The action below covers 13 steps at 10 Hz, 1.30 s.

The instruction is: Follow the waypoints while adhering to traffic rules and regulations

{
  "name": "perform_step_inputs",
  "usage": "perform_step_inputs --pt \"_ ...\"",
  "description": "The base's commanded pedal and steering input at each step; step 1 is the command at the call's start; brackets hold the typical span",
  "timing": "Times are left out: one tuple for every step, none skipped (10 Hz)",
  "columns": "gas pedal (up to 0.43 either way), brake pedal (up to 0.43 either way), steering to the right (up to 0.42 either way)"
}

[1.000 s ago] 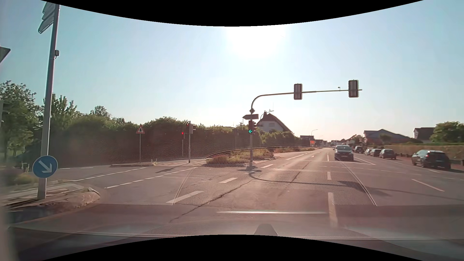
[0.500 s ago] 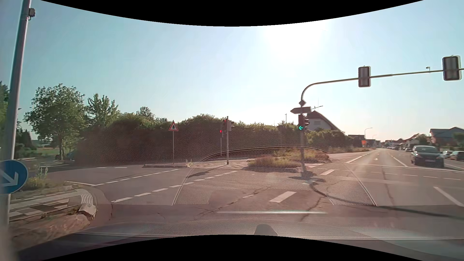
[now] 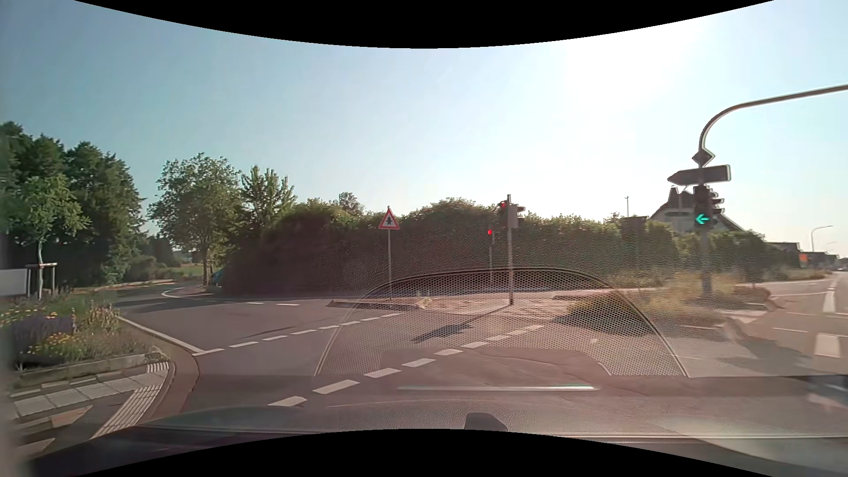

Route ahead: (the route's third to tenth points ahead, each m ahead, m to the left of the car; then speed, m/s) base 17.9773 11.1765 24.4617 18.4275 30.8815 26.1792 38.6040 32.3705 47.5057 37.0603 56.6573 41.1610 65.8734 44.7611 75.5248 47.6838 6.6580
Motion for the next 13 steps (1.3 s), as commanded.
perform_step_inputs --pt "0.177 0.0 -0.305" --pt "0.177 0.0 -0.305" --pt "0.177 0.0 -0.299" --pt "0.177 0.0 -0.293" --pt "0.177 0.0 -0.293" --pt "0.177 0.0 -0.292" --pt "0.177 0.0 -0.287" --pt "0.177 0.0 -0.285" --pt "0.177 0.0 -0.284" --pt "0.177 0.0 -0.279" --pt "0.177 0.0 -0.267" --pt "0.177 0.0 -0.252" --pt "0.177 0.0 -0.237"
